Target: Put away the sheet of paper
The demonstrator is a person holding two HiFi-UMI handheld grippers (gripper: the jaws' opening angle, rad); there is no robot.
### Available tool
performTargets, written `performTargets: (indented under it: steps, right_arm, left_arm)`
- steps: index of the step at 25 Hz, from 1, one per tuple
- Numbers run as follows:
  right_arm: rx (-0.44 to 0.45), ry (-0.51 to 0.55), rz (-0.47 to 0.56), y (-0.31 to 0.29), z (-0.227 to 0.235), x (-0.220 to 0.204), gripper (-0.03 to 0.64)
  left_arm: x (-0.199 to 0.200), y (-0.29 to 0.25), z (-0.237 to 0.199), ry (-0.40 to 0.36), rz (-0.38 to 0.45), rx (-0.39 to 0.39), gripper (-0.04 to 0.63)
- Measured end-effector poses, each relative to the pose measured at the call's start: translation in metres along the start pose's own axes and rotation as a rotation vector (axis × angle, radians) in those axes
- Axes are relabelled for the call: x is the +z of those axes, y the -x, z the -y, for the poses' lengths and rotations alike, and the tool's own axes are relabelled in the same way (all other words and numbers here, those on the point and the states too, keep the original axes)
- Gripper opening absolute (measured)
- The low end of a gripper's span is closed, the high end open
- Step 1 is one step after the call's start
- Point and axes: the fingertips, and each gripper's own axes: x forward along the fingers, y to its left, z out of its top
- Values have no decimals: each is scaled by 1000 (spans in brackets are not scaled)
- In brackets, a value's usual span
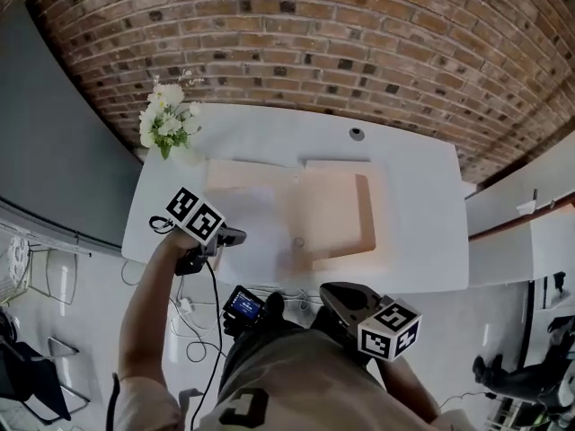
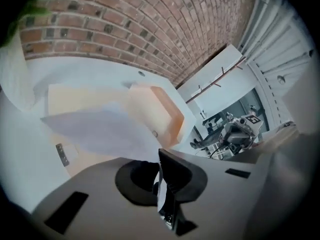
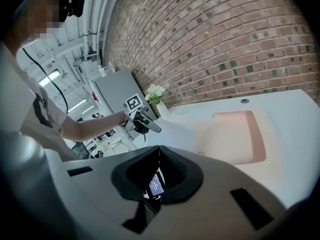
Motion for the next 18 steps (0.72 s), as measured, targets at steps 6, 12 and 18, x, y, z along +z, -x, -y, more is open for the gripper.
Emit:
performTargets:
  steps: [6, 12, 18]
  right_arm:
    - [-28, 11, -3, -5, 3, 7, 23]
    - [-27, 17, -26, -3, 13, 9, 23]
    - [-18, 13, -48, 3, 25, 7, 23]
  left_arm:
    - [-5, -15, -34, 104, -10, -2, 15]
    - [5, -31, -48, 188, 24, 17, 15]
    - [10, -44, -60, 235, 32, 54, 15]
